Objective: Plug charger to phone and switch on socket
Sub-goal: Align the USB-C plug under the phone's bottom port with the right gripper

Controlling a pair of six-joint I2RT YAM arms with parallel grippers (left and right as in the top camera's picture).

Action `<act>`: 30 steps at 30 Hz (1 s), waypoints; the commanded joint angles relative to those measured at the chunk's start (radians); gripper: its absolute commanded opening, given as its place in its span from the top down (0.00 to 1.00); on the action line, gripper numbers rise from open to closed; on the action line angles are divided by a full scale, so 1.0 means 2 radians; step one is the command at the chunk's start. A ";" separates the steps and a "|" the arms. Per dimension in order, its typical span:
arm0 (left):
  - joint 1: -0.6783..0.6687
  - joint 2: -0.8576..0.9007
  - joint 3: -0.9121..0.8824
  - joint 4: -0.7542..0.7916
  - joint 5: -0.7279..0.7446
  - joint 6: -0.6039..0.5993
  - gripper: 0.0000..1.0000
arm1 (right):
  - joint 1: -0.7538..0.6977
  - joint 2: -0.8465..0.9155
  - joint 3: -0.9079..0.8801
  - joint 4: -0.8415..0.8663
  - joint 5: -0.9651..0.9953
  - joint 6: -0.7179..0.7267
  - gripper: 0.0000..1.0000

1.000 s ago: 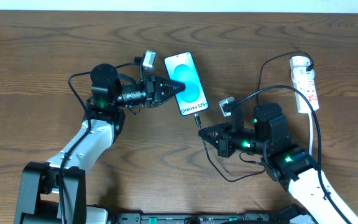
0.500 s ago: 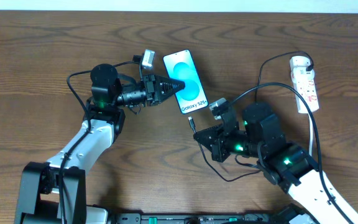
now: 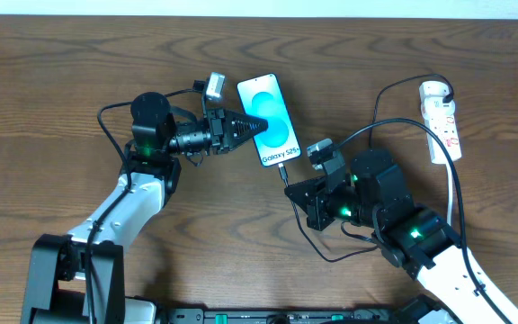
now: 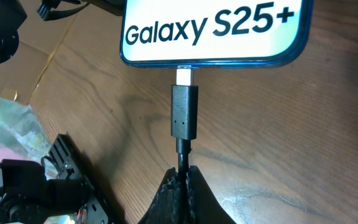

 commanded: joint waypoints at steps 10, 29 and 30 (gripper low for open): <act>0.000 -0.001 0.012 0.006 0.012 0.021 0.92 | 0.002 -0.006 0.013 0.011 0.006 0.004 0.99; 0.000 0.000 0.012 0.006 -0.002 0.021 0.93 | 0.003 -0.006 0.013 -0.003 0.004 0.006 0.99; 0.000 0.000 0.012 0.006 -0.002 0.021 0.93 | 0.003 -0.006 0.013 -0.003 0.004 0.006 0.99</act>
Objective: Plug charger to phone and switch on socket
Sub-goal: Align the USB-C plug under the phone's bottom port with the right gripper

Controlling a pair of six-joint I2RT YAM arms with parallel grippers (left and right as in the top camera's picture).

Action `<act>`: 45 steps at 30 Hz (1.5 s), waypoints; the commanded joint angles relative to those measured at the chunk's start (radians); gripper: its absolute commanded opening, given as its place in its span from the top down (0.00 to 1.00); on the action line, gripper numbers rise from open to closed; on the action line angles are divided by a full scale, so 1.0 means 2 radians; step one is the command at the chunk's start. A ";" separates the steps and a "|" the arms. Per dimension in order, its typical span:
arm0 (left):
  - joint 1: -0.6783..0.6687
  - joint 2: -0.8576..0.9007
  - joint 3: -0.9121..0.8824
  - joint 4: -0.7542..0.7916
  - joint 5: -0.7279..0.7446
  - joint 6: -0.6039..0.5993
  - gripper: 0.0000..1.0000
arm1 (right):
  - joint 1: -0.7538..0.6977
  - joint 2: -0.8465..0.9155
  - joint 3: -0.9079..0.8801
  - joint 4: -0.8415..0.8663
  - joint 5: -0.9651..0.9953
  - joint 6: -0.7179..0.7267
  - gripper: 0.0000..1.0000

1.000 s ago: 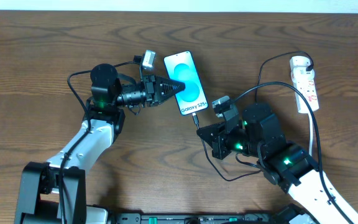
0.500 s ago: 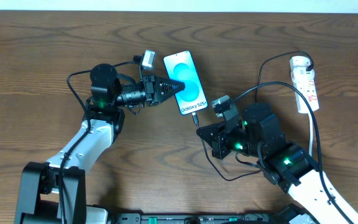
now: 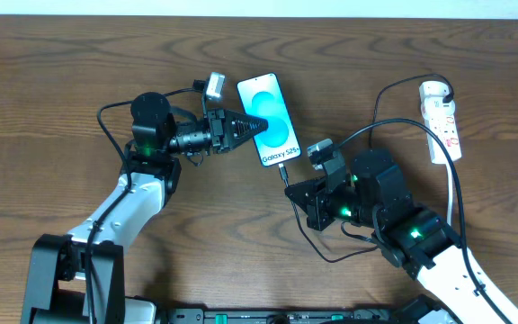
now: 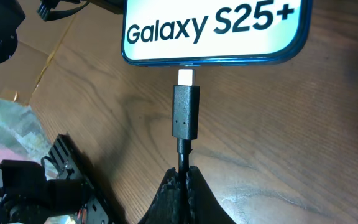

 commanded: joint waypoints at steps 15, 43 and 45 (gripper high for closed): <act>0.000 0.000 0.012 0.006 0.001 0.026 0.93 | 0.003 -0.013 0.013 -0.001 0.007 0.003 0.99; 0.000 0.000 0.012 -0.022 -0.018 0.001 0.92 | 0.003 -0.014 0.013 -0.012 0.010 0.010 0.99; 0.000 0.000 0.012 -0.022 -0.018 0.001 0.93 | 0.003 -0.014 0.013 -0.012 0.010 0.010 0.99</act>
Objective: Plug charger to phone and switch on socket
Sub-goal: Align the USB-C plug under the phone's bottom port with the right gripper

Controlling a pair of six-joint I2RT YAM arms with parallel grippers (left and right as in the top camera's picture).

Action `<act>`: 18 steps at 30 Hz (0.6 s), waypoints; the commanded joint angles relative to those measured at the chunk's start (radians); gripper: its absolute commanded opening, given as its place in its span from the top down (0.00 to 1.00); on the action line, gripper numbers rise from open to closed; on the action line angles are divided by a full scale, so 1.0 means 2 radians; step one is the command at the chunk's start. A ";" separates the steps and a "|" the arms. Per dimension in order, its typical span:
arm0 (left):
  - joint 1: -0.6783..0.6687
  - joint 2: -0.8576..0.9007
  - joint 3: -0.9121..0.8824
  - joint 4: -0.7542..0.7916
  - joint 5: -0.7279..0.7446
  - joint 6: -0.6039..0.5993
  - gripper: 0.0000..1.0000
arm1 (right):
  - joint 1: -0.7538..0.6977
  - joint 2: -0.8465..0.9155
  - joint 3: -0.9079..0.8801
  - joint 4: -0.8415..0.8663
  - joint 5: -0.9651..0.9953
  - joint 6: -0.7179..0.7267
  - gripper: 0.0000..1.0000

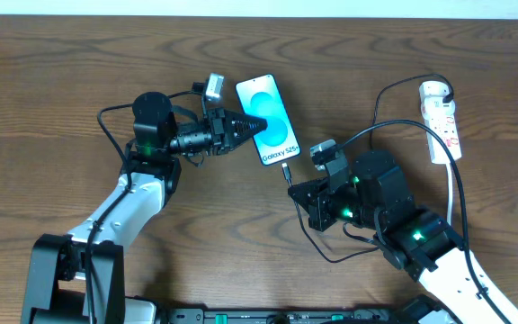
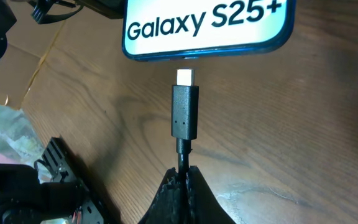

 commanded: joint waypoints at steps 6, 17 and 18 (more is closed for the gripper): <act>0.000 0.000 0.012 0.006 0.001 0.001 0.93 | 0.003 -0.006 0.013 0.000 -0.004 0.026 0.99; 0.000 0.000 0.012 0.006 0.008 0.001 0.93 | 0.002 -0.006 0.013 0.004 -0.004 0.037 0.99; 0.000 0.000 0.012 0.006 0.008 0.001 0.93 | 0.002 -0.006 0.013 0.004 -0.004 0.037 0.99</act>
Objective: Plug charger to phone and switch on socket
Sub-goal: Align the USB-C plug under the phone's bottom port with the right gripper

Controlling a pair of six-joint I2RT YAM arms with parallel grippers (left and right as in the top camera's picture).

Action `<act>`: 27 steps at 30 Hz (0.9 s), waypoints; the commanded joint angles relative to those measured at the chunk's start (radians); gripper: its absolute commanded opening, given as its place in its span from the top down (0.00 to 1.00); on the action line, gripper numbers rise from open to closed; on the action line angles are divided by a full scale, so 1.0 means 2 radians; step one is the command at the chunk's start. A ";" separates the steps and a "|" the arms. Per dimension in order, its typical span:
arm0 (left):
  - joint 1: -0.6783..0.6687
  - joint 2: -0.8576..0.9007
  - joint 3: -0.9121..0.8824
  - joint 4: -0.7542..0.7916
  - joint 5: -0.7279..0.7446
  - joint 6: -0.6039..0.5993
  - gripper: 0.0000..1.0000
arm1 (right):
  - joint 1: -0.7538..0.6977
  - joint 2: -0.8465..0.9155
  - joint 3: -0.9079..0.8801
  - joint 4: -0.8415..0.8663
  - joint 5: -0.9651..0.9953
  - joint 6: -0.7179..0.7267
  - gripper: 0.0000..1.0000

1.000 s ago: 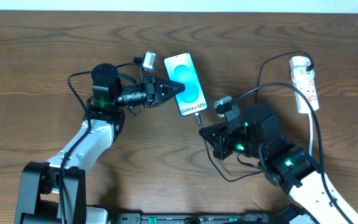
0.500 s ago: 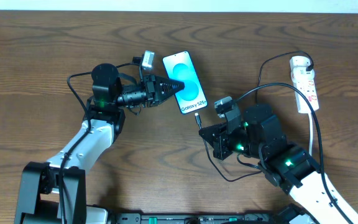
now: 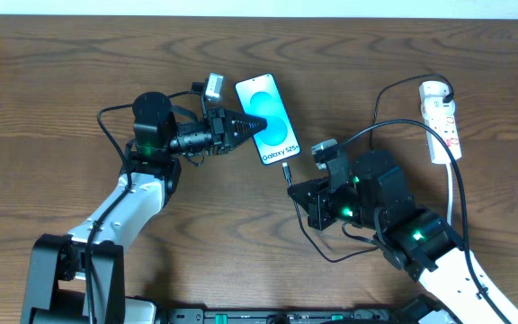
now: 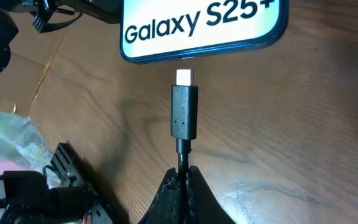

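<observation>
A phone point(image 3: 269, 120) with a lit screen reading "Galaxy S25+" point(image 4: 201, 25) lies face up on the wooden table. My left gripper point(image 3: 257, 126) is shut, and its pointed tip rests on the phone's screen from the left. My right gripper point(image 4: 183, 169) is shut on the black charger cable just behind the plug point(image 4: 184, 112). The plug's white metal tip point(image 4: 184, 77) points at the phone's bottom edge, with a small gap between them. In the overhead view the right gripper point(image 3: 291, 184) and the plug point(image 3: 286, 170) sit just below the phone.
A white power strip point(image 3: 443, 119) lies at the far right with a charger plugged into its top end. The black cable point(image 3: 380, 99) runs from there and loops around my right arm point(image 3: 376, 193). The left arm point(image 3: 151, 135) reaches in from the left.
Hardly anything has changed. The plug's tip is still just short of the phone's bottom edge, and the phone sits slightly further left in the right wrist view. Both grippers hold as before.
At first the plug's tip was at the phone's bottom port, held by my right gripper, with my left gripper on the screen. A second later more of the tip showed. Then a clear gap lay between tip and phone, and it is still there now.
</observation>
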 commanded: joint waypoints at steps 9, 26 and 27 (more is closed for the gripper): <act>0.000 0.000 0.012 0.006 0.010 0.001 0.93 | 0.002 -0.004 0.013 0.002 -0.003 0.010 0.99; 0.000 0.000 0.012 0.006 0.011 0.002 0.93 | 0.002 0.014 0.013 0.024 -0.005 0.011 0.99; 0.000 0.000 0.012 0.006 0.011 0.002 0.92 | 0.002 0.014 0.013 0.024 -0.005 0.011 0.99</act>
